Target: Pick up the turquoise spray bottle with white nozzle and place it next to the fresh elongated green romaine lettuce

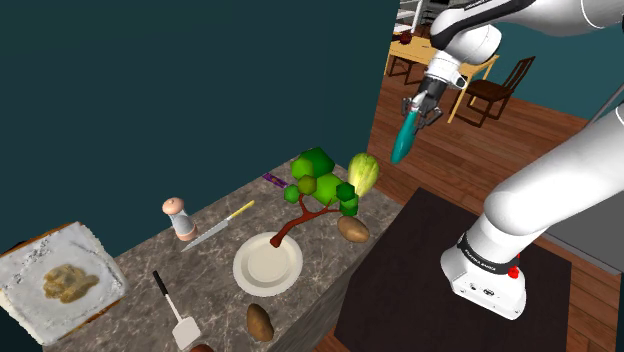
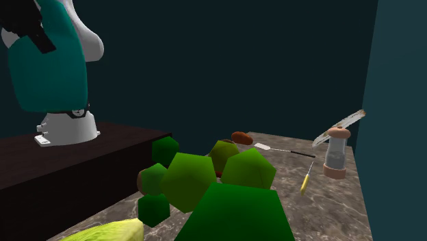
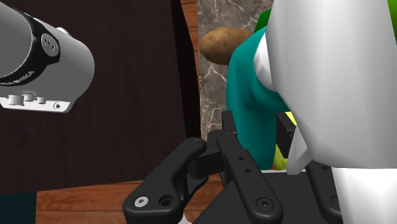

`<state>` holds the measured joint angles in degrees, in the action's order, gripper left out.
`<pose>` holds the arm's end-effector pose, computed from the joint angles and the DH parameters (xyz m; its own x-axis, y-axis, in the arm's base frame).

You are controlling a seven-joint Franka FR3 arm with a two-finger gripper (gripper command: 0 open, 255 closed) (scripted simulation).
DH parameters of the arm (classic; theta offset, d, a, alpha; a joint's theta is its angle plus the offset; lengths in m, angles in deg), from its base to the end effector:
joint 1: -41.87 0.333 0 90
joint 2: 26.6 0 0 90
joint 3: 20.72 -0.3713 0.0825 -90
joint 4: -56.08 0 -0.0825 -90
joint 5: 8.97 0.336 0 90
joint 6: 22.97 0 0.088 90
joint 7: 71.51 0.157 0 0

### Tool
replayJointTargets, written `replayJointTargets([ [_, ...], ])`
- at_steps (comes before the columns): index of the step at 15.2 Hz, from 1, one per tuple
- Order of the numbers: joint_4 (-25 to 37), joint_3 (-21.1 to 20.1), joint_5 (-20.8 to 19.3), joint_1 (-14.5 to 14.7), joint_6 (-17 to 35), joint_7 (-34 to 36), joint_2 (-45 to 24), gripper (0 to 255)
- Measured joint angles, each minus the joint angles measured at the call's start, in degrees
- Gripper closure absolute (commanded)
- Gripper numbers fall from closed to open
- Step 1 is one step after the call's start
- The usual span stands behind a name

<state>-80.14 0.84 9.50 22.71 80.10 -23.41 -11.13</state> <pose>0.2909 -0.2025 0.4388 -0.0695 -0.8671 -0.4932 -0.9972 0.0747 0.0092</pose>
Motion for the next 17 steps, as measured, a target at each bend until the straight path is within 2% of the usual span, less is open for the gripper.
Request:
replayJointTargets([
  [17,-6.0,0.8,4.4,1.0,12.1,-7.1,-8.2,255],
])
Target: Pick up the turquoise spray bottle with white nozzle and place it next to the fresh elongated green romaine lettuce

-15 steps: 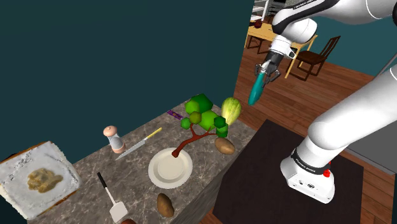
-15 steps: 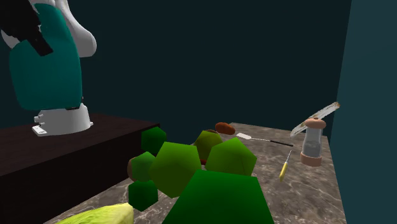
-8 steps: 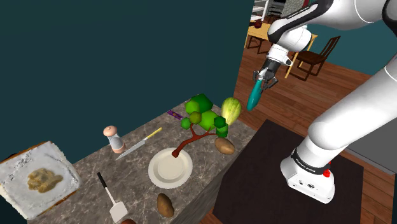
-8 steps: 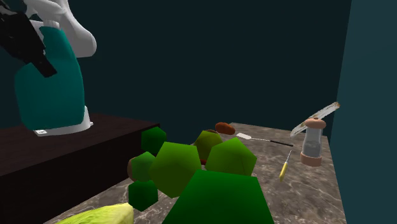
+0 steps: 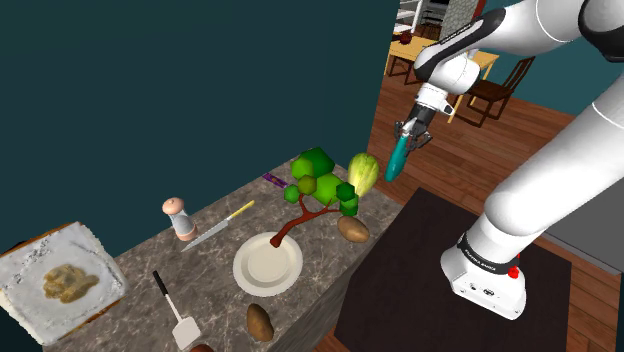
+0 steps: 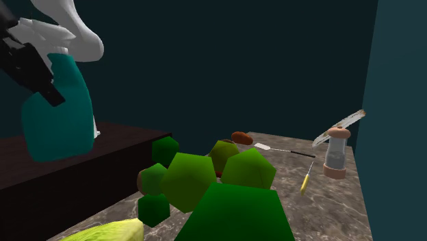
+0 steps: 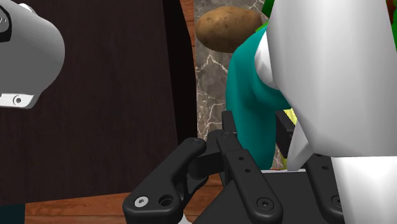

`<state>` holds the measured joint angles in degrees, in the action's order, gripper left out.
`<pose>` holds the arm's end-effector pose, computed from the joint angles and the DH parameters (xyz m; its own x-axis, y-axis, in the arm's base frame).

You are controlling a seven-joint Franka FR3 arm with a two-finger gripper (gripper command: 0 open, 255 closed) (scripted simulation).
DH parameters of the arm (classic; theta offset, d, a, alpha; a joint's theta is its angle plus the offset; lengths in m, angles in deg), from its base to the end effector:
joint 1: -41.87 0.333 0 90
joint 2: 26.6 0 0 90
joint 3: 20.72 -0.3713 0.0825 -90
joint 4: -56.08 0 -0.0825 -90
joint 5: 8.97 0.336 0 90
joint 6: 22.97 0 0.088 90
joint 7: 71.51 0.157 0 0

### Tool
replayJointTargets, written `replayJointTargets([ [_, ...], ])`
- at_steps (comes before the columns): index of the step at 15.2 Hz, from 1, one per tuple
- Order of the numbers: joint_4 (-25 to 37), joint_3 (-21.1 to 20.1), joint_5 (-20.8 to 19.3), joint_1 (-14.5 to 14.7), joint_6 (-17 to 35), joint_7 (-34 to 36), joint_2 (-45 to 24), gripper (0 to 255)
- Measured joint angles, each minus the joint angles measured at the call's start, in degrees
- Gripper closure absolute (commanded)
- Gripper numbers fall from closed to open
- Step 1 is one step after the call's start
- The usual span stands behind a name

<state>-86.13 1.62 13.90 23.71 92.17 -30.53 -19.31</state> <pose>0.3050 -0.2072 0.3597 -0.0695 -0.8671 -0.4933 -0.9972 0.0748 0.0090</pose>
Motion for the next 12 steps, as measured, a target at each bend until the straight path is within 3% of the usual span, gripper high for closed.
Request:
replayJointTargets([
  [12,-1.5,0.1,5.9,0.6,7.6,-7.1,-8.7,255],
])
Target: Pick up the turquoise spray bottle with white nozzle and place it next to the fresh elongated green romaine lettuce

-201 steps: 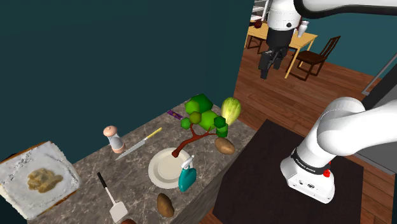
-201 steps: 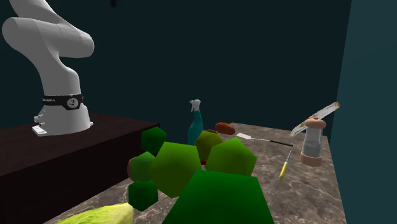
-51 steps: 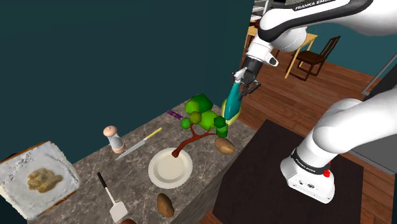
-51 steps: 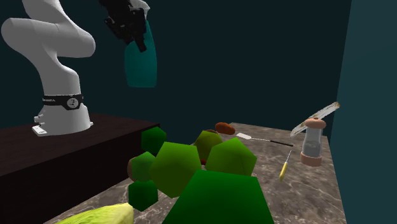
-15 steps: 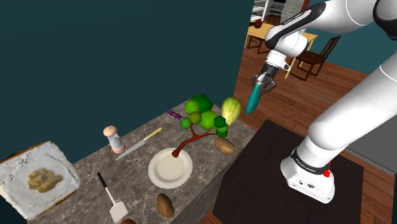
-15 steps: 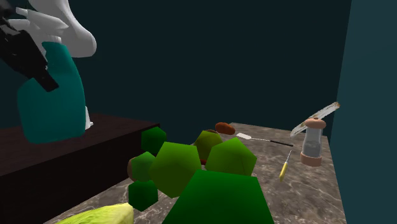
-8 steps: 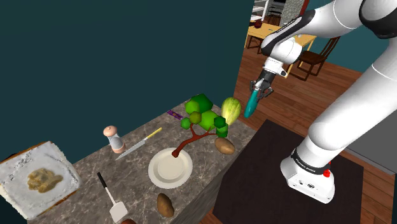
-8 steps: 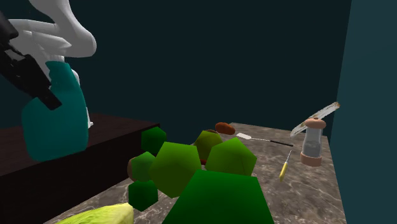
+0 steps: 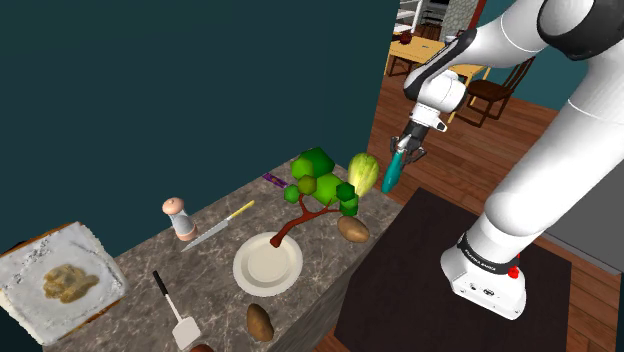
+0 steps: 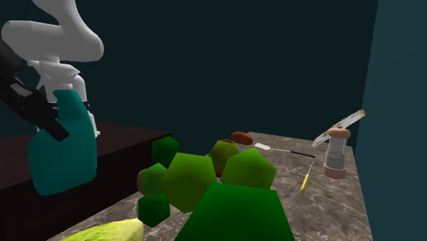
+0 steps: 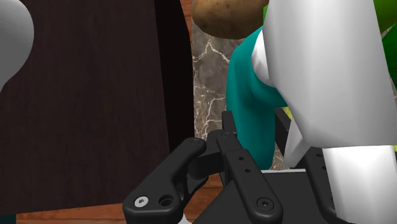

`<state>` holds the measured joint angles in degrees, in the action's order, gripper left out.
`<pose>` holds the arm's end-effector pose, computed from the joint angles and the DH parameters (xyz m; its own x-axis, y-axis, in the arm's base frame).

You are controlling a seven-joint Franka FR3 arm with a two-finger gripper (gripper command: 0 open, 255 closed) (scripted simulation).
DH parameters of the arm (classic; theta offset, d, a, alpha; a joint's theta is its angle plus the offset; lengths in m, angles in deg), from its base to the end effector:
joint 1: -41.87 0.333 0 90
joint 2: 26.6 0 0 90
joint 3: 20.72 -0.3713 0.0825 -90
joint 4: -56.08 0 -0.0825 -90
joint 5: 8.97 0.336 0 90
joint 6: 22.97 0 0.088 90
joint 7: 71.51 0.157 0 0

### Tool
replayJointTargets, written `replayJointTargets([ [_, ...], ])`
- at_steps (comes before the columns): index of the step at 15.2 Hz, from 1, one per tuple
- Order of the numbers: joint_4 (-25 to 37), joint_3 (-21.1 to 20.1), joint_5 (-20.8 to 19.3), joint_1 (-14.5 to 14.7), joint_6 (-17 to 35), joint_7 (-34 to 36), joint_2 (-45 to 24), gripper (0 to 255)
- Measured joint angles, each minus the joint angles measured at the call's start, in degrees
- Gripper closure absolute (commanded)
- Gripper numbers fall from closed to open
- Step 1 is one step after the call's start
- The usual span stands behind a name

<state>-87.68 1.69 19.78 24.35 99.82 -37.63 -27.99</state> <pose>0.3184 -0.2139 0.3012 -0.0695 -0.8671 -0.4933 -0.9972 0.0748 0.0091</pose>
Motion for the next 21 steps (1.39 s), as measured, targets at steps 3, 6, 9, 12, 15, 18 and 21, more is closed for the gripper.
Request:
replayJointTargets([
  [3,0.1,-0.3,2.0,0.1,1.7,-2.0,-2.6,255],
  [6,0.0,-0.6,3.9,0.0,3.4,-4.1,-5.0,255],
  [9,-0.1,-1.1,6.0,0.0,5.1,-6.1,-7.4,255],
  [12,0.6,-1.6,8.1,-0.2,6.3,-8.2,-10.2,255],
  [15,1.1,-2.4,10.3,-0.5,7.6,-10.1,-12.8,255],
  [18,1.6,-3.2,12.6,-0.9,9.0,-12.3,-15.5,255],
  [21,2.7,-4.2,14.8,-1.4,10.1,-14.3,-18.5,255],
])
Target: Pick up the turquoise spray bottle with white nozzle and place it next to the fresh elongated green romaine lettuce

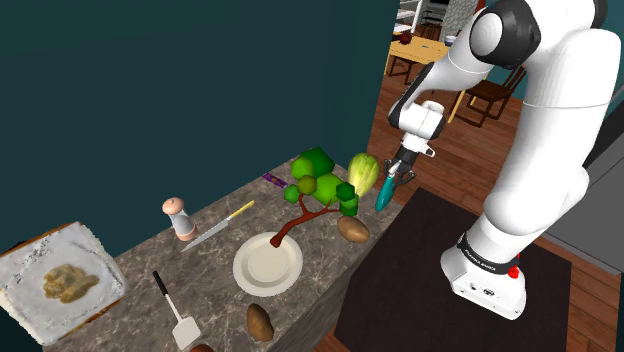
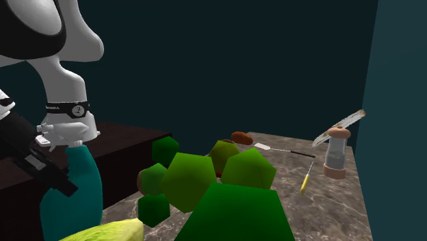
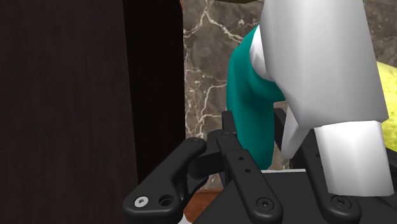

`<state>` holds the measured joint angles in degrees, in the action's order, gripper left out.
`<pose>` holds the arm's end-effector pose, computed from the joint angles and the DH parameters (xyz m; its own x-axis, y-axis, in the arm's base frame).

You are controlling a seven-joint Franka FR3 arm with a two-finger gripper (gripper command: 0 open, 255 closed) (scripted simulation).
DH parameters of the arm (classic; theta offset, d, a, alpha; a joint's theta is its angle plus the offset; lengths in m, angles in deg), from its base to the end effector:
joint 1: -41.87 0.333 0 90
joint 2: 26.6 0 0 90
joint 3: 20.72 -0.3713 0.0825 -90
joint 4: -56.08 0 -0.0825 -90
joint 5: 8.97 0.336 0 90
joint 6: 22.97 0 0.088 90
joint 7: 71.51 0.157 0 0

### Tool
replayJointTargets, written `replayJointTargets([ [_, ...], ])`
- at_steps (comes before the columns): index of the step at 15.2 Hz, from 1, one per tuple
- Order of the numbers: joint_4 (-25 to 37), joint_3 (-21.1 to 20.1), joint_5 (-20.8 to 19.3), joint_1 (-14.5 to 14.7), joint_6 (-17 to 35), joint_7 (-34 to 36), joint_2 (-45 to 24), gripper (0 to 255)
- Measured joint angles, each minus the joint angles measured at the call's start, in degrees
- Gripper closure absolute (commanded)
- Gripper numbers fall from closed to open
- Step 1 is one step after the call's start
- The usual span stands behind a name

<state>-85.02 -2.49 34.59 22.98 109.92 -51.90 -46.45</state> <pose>0.3463 -0.2239 0.1919 -0.0693 -0.8673 -0.4930 -0.9972 0.0746 0.0089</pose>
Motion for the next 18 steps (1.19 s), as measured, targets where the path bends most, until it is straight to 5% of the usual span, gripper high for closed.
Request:
replayJointTargets([
  [8,0.6,-0.8,1.9,-0.5,1.1,-1.9,-2.4,255],
  [9,0.6,-0.8,1.9,-0.6,1.1,-1.9,-2.4,0],
  [15,0.6,-0.8,1.9,-0.6,1.1,-1.9,-2.4,0],
  [18,0.9,1.3,-1.8,-0.6,-1.6,0.3,0.6,0],
])
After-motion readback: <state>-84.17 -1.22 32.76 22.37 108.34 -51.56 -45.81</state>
